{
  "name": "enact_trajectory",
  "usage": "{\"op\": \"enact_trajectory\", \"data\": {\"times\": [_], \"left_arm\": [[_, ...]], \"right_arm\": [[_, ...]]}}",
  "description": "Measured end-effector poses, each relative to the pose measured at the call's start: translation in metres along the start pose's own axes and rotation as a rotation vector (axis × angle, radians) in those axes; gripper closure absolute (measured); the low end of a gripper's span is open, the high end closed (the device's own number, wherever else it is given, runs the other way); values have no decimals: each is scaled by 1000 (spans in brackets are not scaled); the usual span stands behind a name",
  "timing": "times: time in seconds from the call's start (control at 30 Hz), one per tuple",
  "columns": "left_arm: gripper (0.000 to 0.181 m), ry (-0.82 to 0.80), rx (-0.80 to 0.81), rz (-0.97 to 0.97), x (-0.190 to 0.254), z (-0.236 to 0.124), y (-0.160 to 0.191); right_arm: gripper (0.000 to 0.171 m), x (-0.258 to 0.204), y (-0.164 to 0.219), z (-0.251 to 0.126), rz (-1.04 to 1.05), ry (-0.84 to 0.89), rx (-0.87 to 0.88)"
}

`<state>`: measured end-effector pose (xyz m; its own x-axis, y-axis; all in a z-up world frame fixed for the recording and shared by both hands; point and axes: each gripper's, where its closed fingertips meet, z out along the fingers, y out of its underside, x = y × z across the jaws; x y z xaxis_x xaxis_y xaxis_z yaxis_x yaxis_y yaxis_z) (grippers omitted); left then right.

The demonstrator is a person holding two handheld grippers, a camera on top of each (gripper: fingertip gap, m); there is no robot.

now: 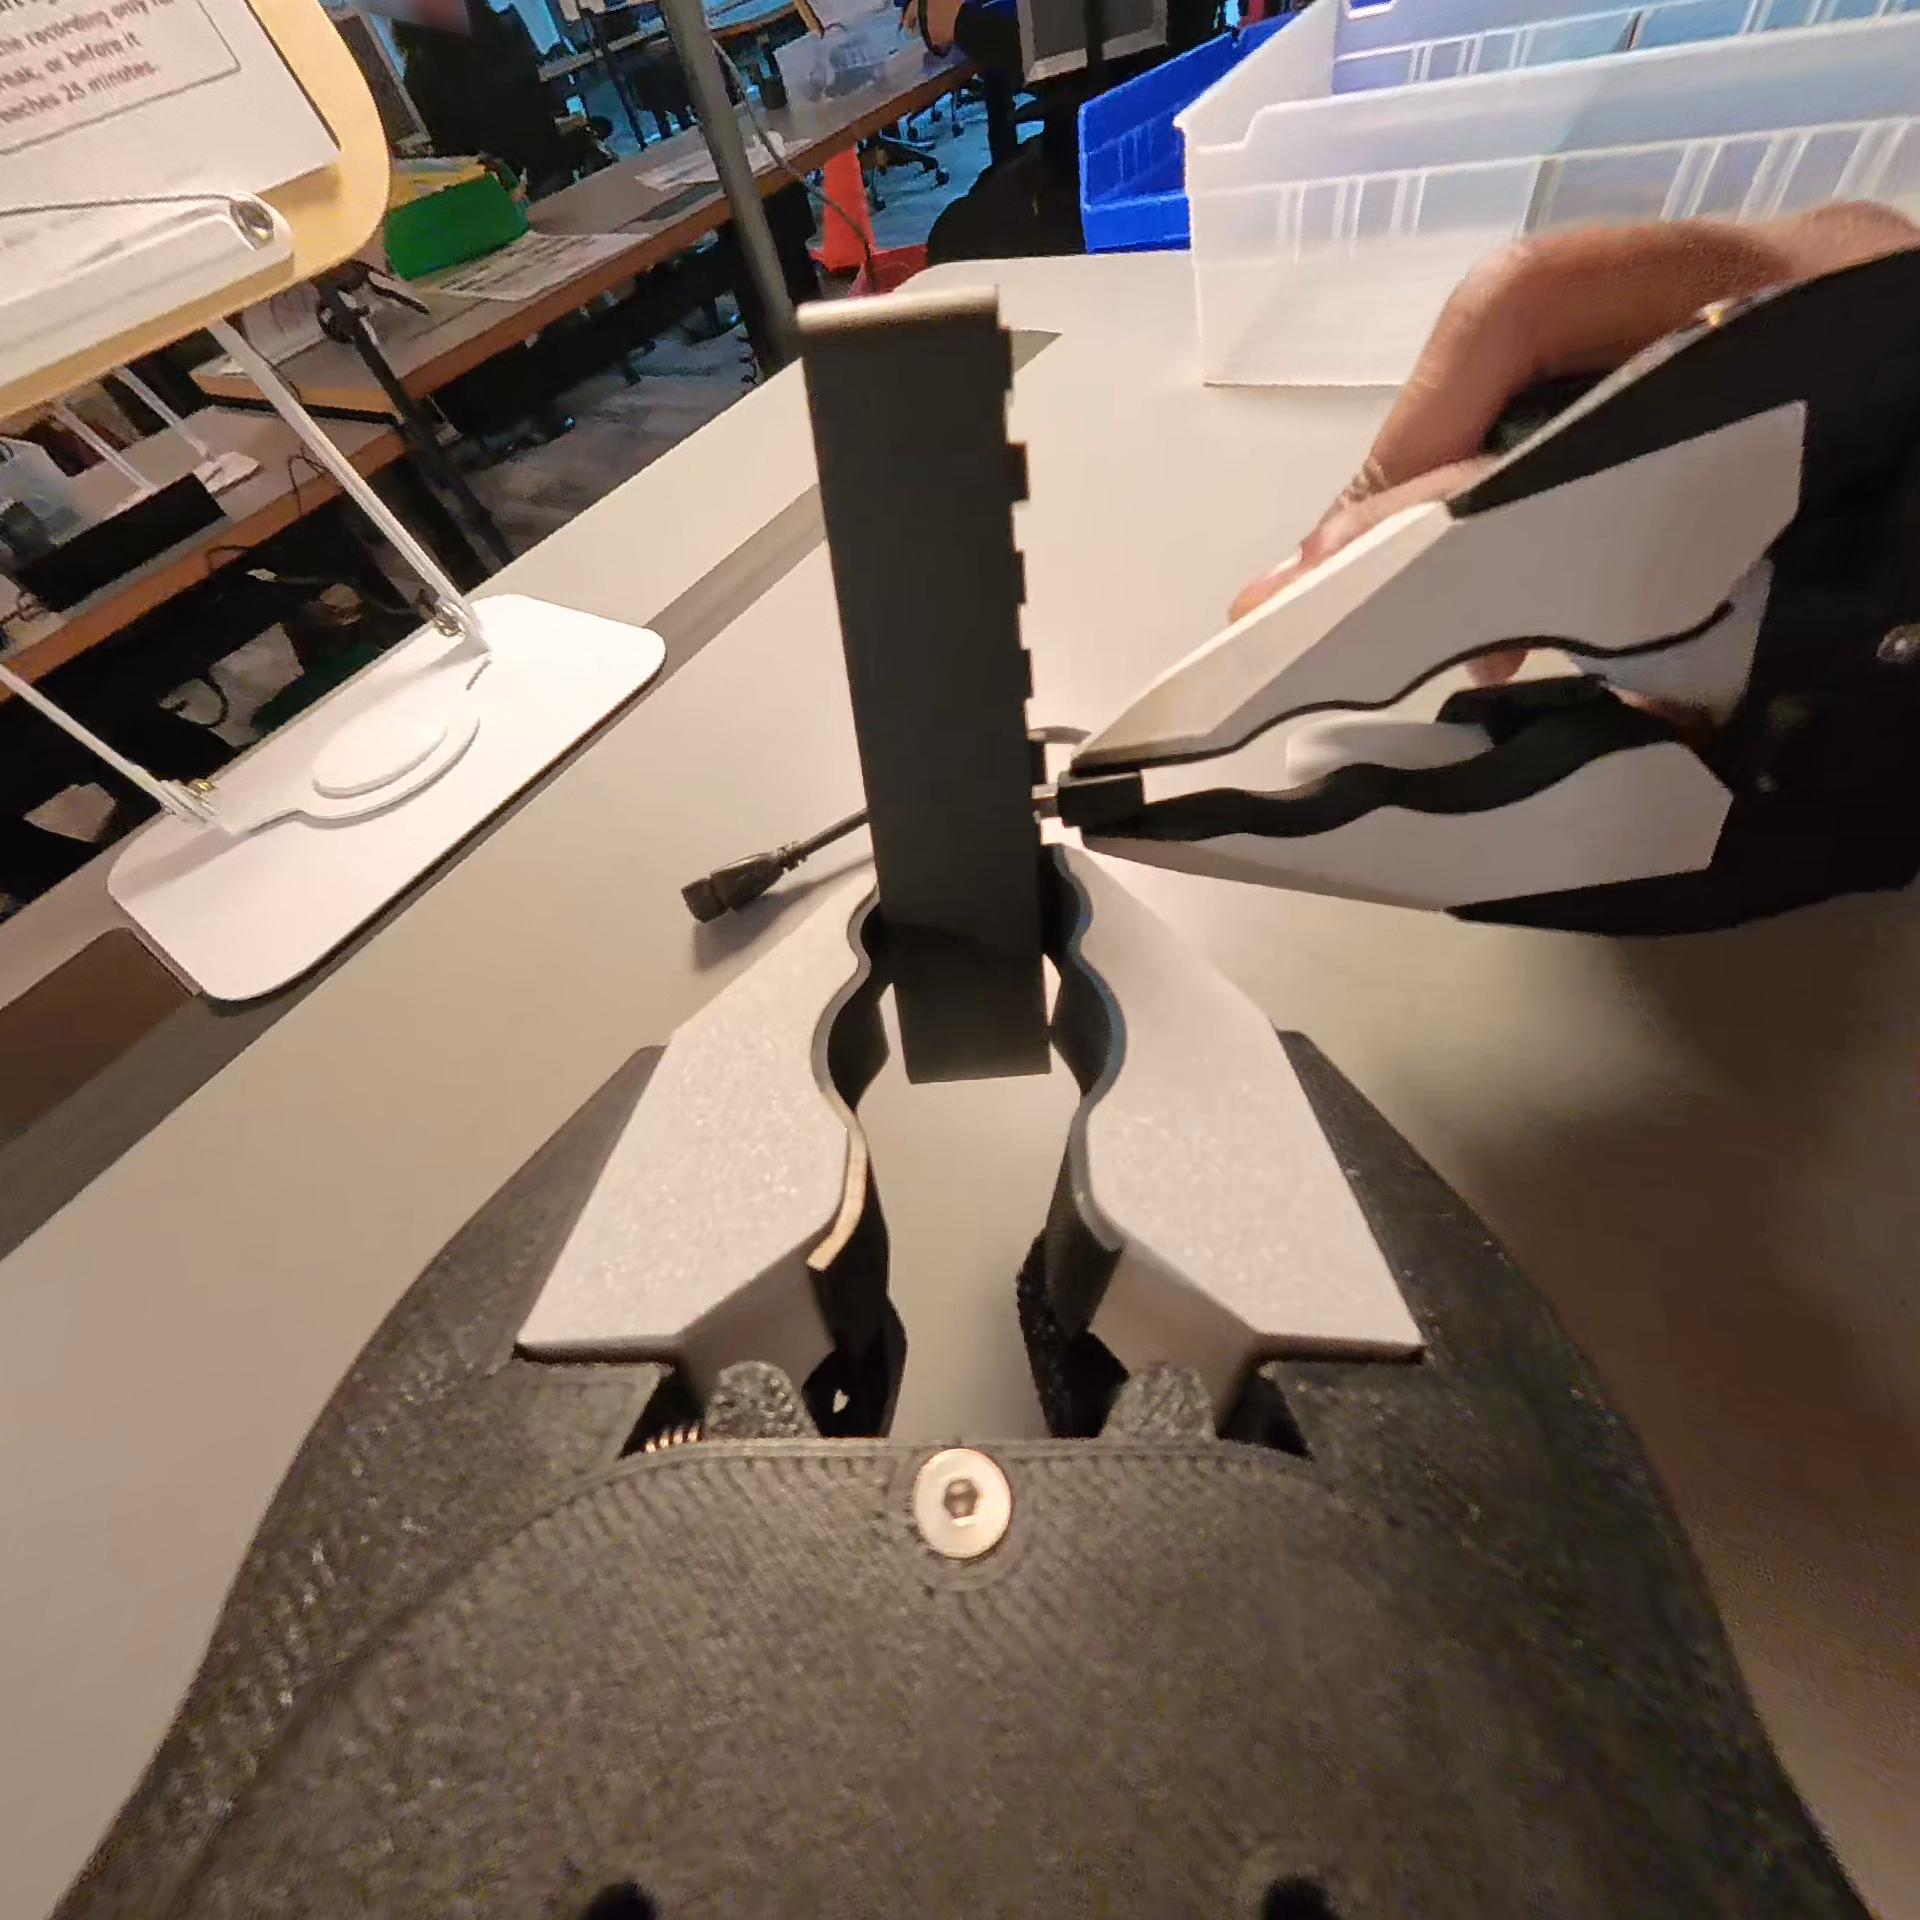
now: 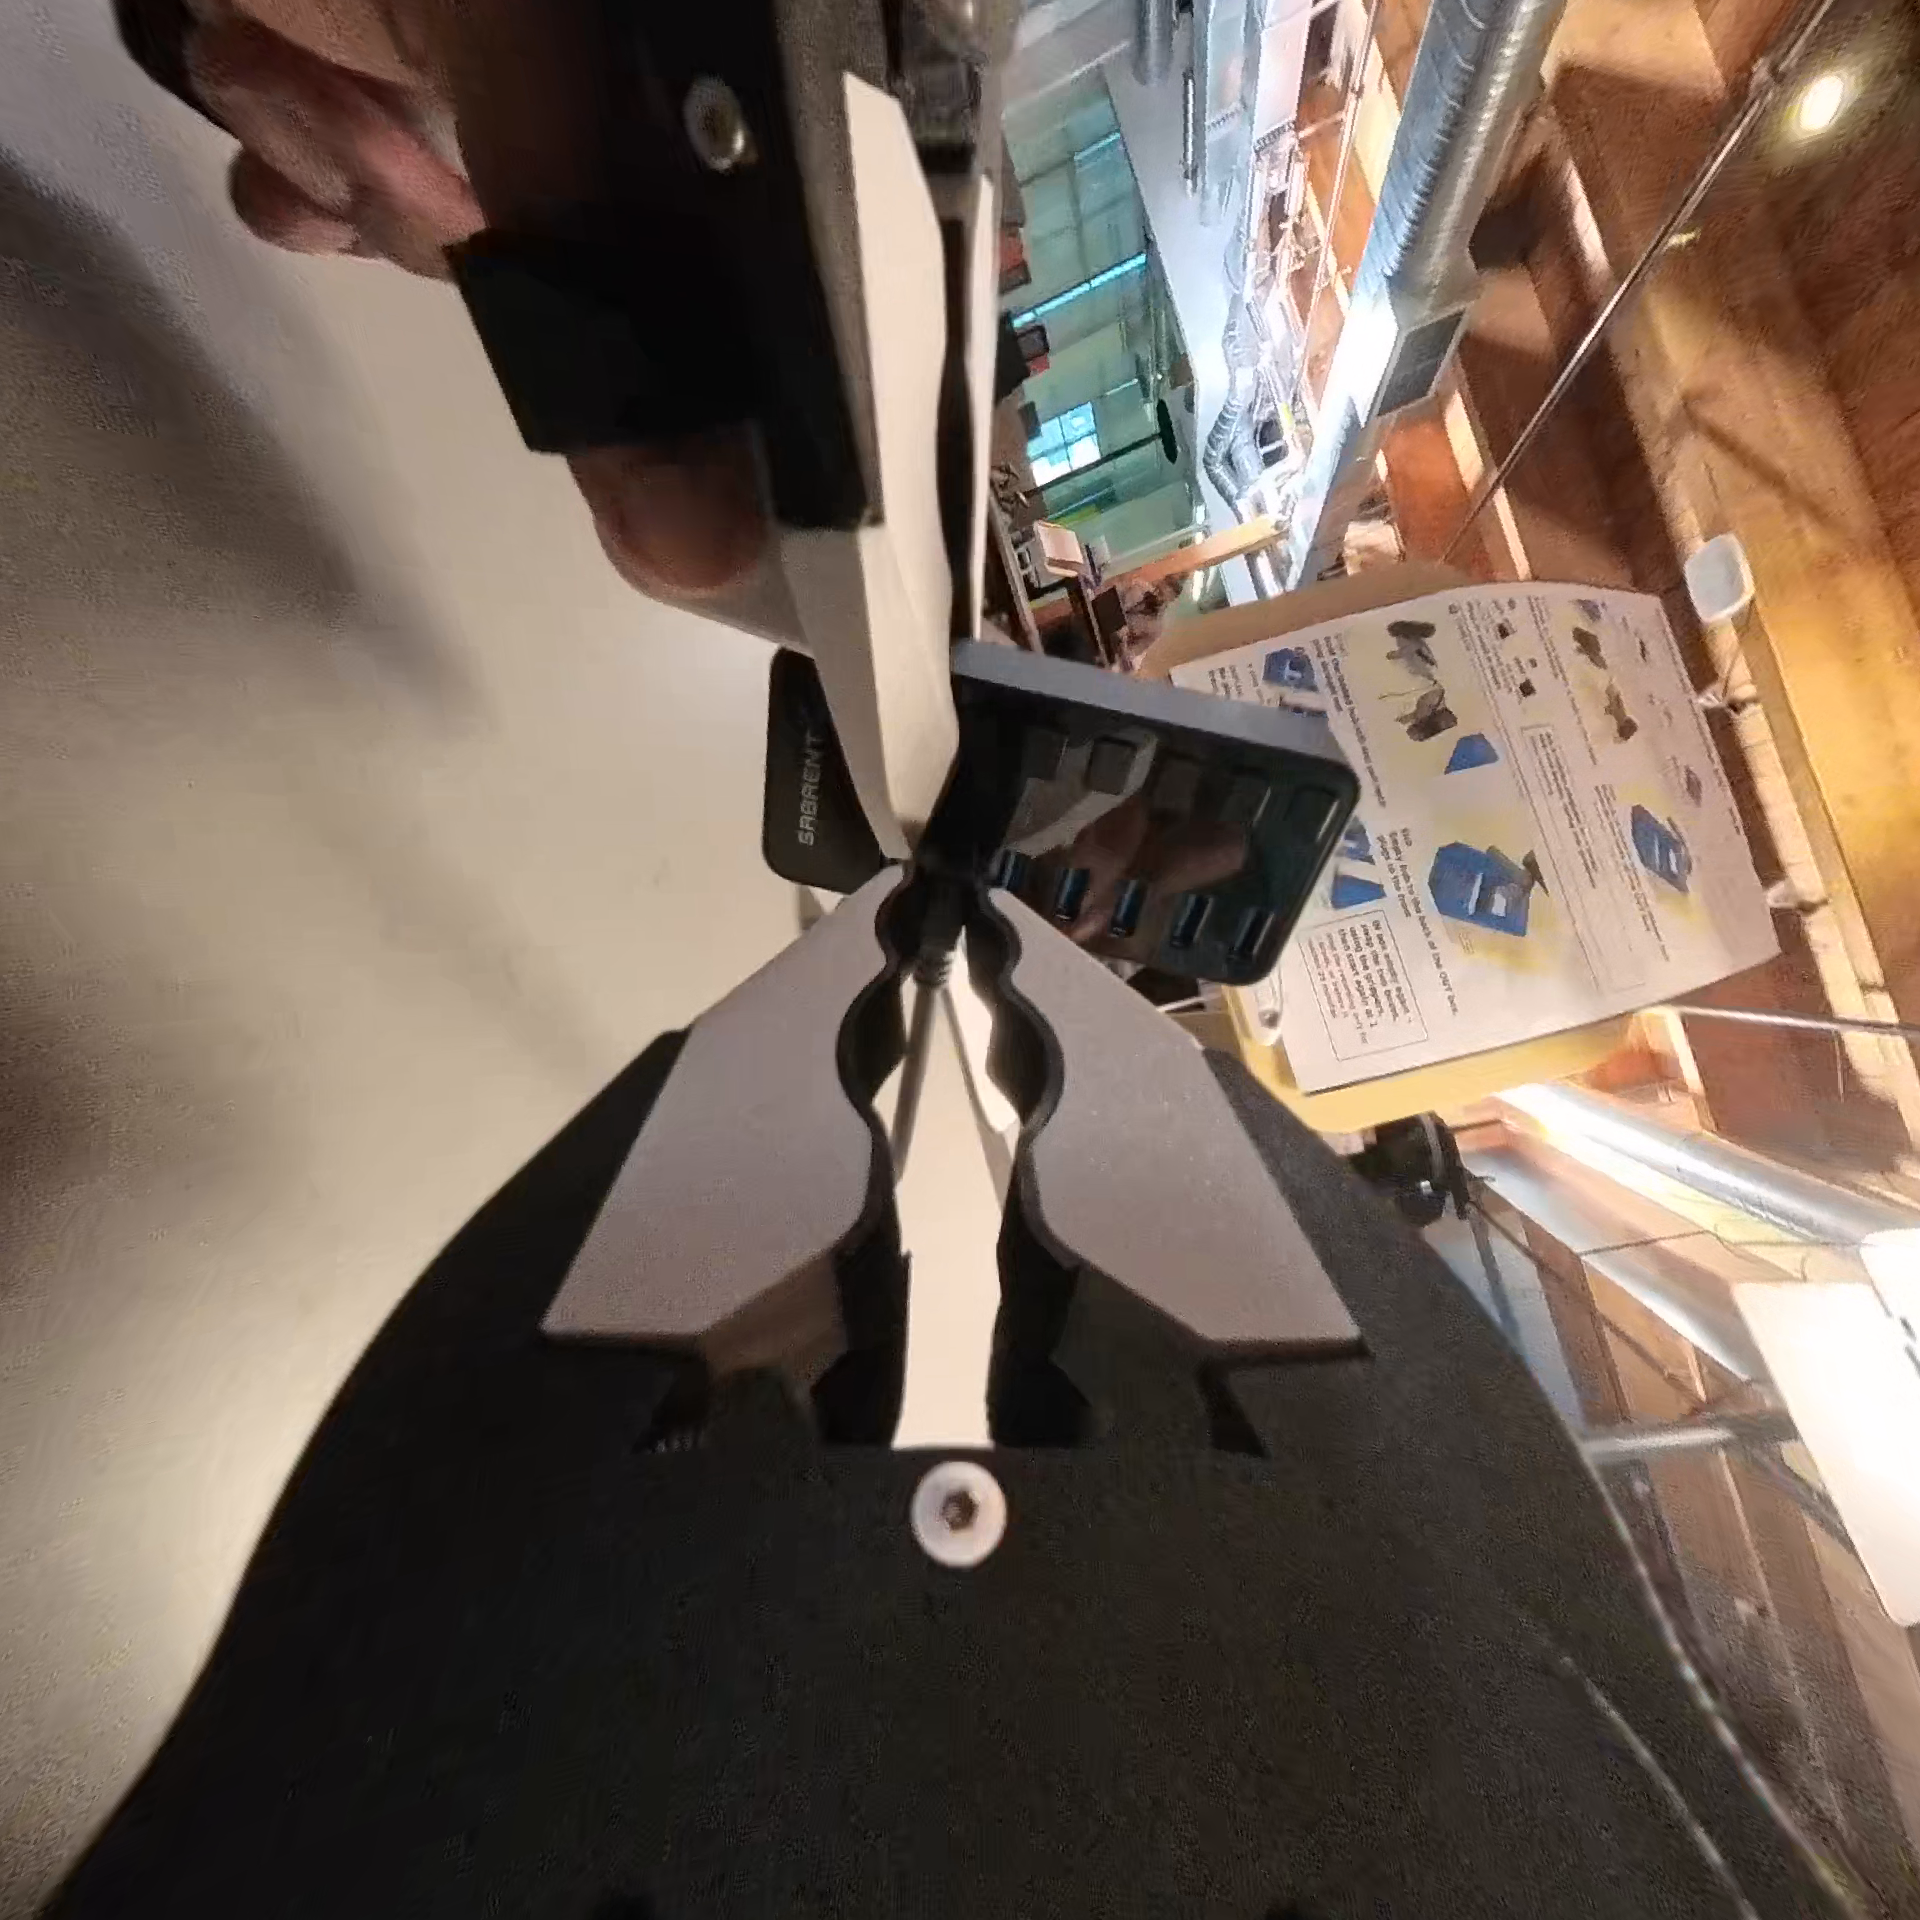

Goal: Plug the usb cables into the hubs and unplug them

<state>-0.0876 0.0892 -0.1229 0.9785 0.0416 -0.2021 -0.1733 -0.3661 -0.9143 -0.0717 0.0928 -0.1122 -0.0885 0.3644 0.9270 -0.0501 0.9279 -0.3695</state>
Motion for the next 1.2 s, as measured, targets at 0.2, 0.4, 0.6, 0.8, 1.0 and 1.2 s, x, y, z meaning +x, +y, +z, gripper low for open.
{"op": "enact_trajectory", "data": {"times": [0.2,0.4,0.6,0.8,1.0,1.2], "left_arm": [[150,-19,-15,15,-3,2,2],[150,-10,13,-9,-5,1,-5],[152,-222,68,-247,-99,-50,14],[152,-100,-29,-173,-63,-21,26],[152,-29,-97,-166,-45,-5,39],[152,-35,-83,-220,-54,-10,40]], "right_arm": [[163,-1,1,1,-27,20,-39],[163,5,2,-1,64,-6,33],[163,15,23,-15,141,-17,-13],[162,-29,37,-19,158,-313,-135],[139,-71,8,-38,206,-562,-128],[76,-41,31,-40,632,-731,-69]]}}
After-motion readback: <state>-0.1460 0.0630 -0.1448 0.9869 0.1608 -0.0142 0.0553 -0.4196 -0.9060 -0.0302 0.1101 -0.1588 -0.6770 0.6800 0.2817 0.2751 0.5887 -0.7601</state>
